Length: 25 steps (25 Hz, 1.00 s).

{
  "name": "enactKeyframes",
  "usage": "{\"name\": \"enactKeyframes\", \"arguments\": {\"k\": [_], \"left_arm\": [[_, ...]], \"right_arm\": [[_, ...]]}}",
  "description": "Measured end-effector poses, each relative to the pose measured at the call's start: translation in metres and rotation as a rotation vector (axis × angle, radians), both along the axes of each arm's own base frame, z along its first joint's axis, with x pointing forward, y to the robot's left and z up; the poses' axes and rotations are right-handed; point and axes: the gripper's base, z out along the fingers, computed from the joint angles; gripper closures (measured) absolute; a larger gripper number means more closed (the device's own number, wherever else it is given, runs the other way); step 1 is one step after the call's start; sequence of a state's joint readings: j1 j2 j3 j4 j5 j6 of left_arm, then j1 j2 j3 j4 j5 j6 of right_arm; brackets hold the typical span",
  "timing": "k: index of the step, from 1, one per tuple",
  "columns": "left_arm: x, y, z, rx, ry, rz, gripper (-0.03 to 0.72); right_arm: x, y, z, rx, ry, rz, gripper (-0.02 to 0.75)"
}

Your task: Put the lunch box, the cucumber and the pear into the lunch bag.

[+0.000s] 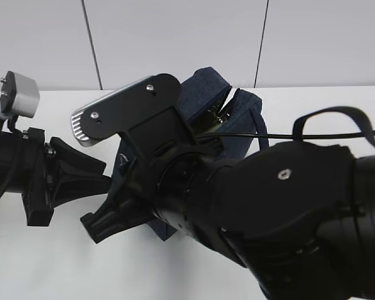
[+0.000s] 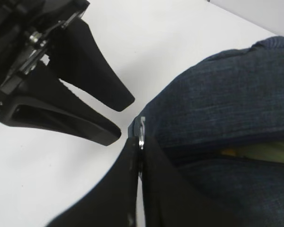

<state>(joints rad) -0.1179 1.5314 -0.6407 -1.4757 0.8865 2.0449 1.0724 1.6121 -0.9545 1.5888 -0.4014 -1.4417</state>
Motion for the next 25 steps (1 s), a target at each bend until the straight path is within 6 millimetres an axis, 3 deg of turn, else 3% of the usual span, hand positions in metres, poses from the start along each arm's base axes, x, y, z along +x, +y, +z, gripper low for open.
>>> {"name": "enactKeyframes", "arguments": {"k": [7, 13, 15, 17, 19, 25], "left_arm": [[0.002, -0.003, -0.001, -0.024, 0.012, 0.013, 0.449], [0.008, -0.025, -0.002, 0.007, -0.007, -0.063, 0.451], [0.009, -0.032, -0.006, 0.033, -0.006, -0.102, 0.491], [0.009, -0.036, -0.013, 0.049, 0.010, -0.124, 0.596], [0.010, -0.037, -0.017, 0.053, 0.023, -0.127, 0.651], [0.012, -0.037, -0.019, 0.073, 0.019, -0.109, 0.679]], "right_arm": [[-0.001, 0.001, -0.001, -0.003, 0.008, 0.011, 0.738], [-0.001, 0.001, -0.001, -0.007, 0.006, 0.016, 0.738], [-0.001, 0.001, -0.001, -0.005, 0.010, 0.013, 0.738], [-0.001, 0.000, -0.001, -0.004, 0.014, 0.011, 0.738], [-0.001, 0.001, -0.002, -0.013, 0.011, 0.015, 0.738], [0.003, -0.005, -0.001, -0.051, -0.029, -0.041, 0.738]]}}
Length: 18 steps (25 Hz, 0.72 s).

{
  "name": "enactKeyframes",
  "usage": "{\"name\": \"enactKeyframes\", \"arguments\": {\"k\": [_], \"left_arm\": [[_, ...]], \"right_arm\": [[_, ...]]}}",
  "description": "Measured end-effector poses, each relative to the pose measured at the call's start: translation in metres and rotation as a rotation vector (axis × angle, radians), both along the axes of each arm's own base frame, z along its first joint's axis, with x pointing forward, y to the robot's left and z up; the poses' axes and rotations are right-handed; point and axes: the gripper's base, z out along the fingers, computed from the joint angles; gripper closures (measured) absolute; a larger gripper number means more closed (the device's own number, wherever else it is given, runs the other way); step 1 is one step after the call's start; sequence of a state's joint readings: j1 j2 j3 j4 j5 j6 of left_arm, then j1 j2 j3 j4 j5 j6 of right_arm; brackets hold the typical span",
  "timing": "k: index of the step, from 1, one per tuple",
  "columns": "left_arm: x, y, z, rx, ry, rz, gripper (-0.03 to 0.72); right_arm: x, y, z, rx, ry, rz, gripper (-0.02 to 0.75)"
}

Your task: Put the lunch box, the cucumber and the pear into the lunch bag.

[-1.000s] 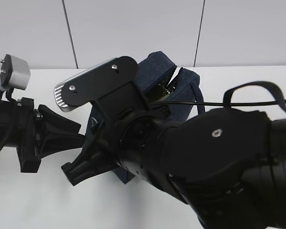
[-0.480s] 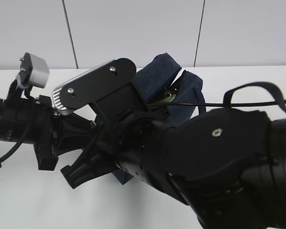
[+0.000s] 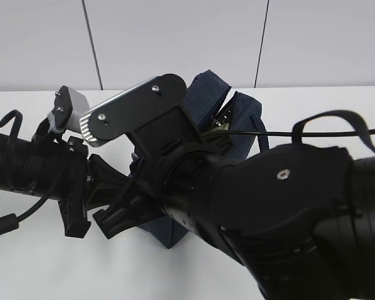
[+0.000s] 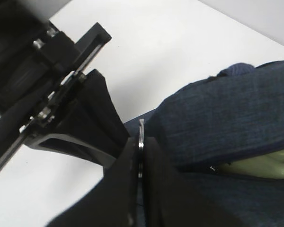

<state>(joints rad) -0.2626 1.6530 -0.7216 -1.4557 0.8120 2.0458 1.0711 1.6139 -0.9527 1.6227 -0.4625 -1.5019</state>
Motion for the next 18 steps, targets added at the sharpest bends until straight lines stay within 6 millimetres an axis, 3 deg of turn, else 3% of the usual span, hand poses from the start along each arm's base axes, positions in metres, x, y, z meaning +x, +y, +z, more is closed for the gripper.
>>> {"name": "enactKeyframes", "arguments": {"k": [7, 12, 18], "left_arm": [[0.002, 0.001, -0.002, 0.025, -0.010, 0.024, 0.684], [0.004, 0.003, -0.003, 0.041, -0.017, 0.040, 0.685], [0.003, 0.002, -0.003, 0.037, -0.015, 0.038, 0.685]], "right_arm": [[0.008, -0.006, 0.002, -0.005, -0.010, -0.021, 0.738], [0.007, -0.009, 0.020, 0.034, -0.043, -0.015, 0.738], [0.014, -0.014, 0.023, 0.025, -0.057, -0.032, 0.738]]}}
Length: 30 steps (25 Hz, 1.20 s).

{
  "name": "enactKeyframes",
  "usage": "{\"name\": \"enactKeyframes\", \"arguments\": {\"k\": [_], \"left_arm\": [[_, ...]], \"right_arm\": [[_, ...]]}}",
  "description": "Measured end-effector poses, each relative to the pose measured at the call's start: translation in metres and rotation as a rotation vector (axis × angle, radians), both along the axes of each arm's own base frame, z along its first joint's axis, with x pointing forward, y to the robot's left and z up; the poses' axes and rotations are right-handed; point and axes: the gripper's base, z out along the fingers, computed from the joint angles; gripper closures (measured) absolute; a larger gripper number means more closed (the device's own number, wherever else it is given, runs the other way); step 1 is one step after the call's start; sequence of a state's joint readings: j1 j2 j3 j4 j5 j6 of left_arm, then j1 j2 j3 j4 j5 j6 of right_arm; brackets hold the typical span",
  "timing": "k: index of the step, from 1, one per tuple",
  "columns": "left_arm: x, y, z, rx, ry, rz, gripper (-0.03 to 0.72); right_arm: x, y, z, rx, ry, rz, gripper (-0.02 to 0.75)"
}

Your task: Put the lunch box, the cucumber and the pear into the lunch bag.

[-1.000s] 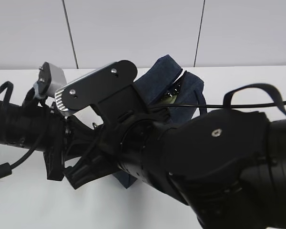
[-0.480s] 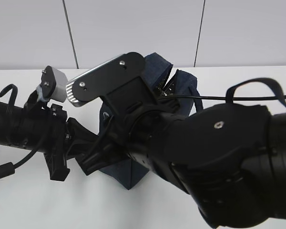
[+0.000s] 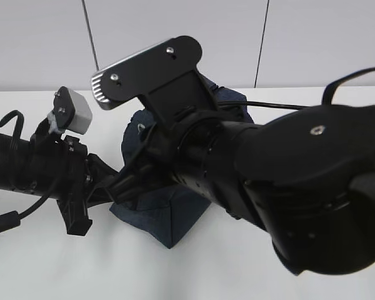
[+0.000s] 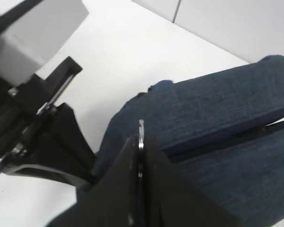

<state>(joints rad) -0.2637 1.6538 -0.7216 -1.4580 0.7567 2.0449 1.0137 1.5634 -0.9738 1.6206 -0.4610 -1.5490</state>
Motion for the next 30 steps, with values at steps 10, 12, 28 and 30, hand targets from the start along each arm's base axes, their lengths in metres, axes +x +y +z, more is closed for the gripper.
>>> {"name": "enactKeyframes", "arguments": {"k": [10, 12, 28, 30], "left_arm": [[-0.007, 0.003, -0.008, 0.015, 0.030, 0.011, 0.685], [-0.006, 0.003, -0.008, 0.015, 0.030, 0.015, 0.685], [-0.007, 0.003, -0.008, 0.005, 0.036, 0.022, 0.687], [-0.006, 0.002, -0.007, -0.006, 0.040, 0.035, 0.687]], "right_arm": [[0.048, -0.040, 0.011, 0.047, -0.003, -0.143, 0.738], [0.057, -0.047, 0.015, 0.071, -0.003, -0.151, 0.738], [0.221, -0.139, -0.039, 0.366, 0.191, -0.264, 0.738], [0.233, -0.145, -0.058, 0.428, 0.248, -0.283, 0.738]]}}
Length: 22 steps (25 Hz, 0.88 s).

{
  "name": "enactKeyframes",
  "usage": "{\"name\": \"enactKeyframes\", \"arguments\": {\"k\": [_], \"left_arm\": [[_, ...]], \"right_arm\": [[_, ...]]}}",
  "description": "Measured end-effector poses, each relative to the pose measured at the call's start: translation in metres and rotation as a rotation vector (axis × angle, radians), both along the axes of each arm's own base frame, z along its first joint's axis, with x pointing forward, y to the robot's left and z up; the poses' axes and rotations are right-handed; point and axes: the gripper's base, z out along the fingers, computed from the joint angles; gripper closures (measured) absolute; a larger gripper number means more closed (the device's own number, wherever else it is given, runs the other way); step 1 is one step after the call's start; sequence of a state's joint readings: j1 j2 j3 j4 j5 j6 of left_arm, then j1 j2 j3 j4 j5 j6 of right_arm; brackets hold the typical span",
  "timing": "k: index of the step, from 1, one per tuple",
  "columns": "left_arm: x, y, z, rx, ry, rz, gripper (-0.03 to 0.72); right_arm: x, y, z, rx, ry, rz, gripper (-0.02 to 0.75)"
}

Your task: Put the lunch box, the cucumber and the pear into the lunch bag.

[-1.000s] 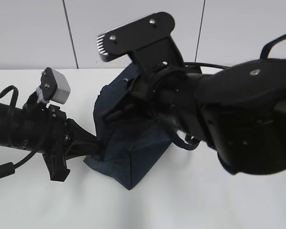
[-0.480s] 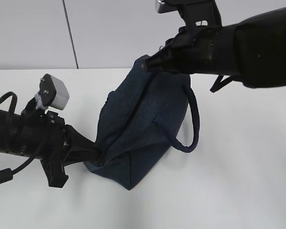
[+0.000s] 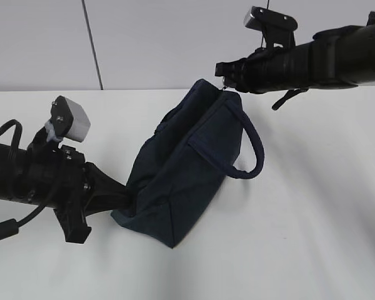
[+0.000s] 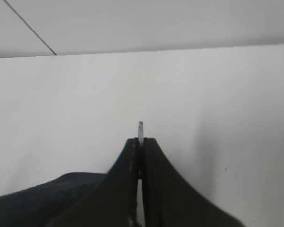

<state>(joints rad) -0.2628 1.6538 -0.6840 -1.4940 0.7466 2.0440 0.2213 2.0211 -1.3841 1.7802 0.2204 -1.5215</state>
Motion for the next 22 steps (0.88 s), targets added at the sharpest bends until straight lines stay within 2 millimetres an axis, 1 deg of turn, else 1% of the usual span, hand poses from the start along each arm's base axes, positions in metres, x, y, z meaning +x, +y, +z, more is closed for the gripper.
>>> {"name": "enactKeyframes", "arguments": {"k": [1, 4, 7, 9, 10, 11, 12, 14, 15, 16, 17, 19, 21, 22], "left_arm": [[0.000, 0.000, 0.000, -0.002, 0.000, 0.005, 0.687], [0.001, 0.000, 0.000, -0.003, 0.001, 0.014, 0.687], [0.001, 0.000, 0.000, -0.005, 0.002, 0.018, 0.687], [0.001, 0.000, 0.000, -0.007, 0.003, 0.023, 0.687], [0.001, 0.000, 0.000, -0.010, 0.008, 0.030, 0.687], [0.002, 0.000, 0.000, -0.014, 0.014, 0.036, 0.684], [0.002, 0.000, 0.000, -0.018, 0.022, 0.044, 0.678], [0.002, 0.000, 0.001, -0.021, 0.035, 0.063, 0.641], [0.002, 0.001, 0.001, -0.019, 0.041, 0.077, 0.606], [0.002, 0.002, 0.002, -0.016, 0.042, 0.094, 0.571], [0.003, 0.003, 0.005, -0.012, 0.042, 0.118, 0.520], [0.002, 0.005, 0.014, -0.013, 0.030, 0.162, 0.405], [0.000, 0.008, 0.025, -0.014, 0.008, 0.183, 0.321], [-0.003, 0.009, 0.033, -0.019, -0.002, 0.191, 0.296]], "right_arm": [[0.003, -0.003, -0.009, 0.036, 0.028, -0.004, 0.738], [0.009, -0.012, -0.029, 0.136, 0.096, -0.013, 0.738], [0.011, -0.018, -0.036, 0.170, 0.121, -0.018, 0.738], [0.011, -0.018, -0.035, 0.180, 0.122, -0.011, 0.736], [0.011, -0.018, -0.034, 0.188, 0.119, -0.002, 0.720], [0.011, -0.016, -0.033, 0.202, 0.116, 0.020, 0.687], [0.010, -0.016, -0.032, 0.214, 0.112, 0.040, 0.621], [0.010, -0.014, -0.027, 0.247, 0.097, 0.090, 0.442], [0.010, -0.013, -0.021, 0.252, 0.081, 0.105, 0.341], [0.009, -0.012, -0.015, 0.246, 0.061, 0.117, 0.260], [0.008, -0.012, -0.005, 0.230, 0.023, 0.142, 0.209], [0.003, -0.012, 0.017, 0.185, -0.055, 0.185, 0.175], [-0.004, -0.012, 0.043, 0.157, -0.134, 0.221, 0.173], [-0.008, -0.013, 0.056, 0.143, -0.166, 0.232, 0.173]]}}
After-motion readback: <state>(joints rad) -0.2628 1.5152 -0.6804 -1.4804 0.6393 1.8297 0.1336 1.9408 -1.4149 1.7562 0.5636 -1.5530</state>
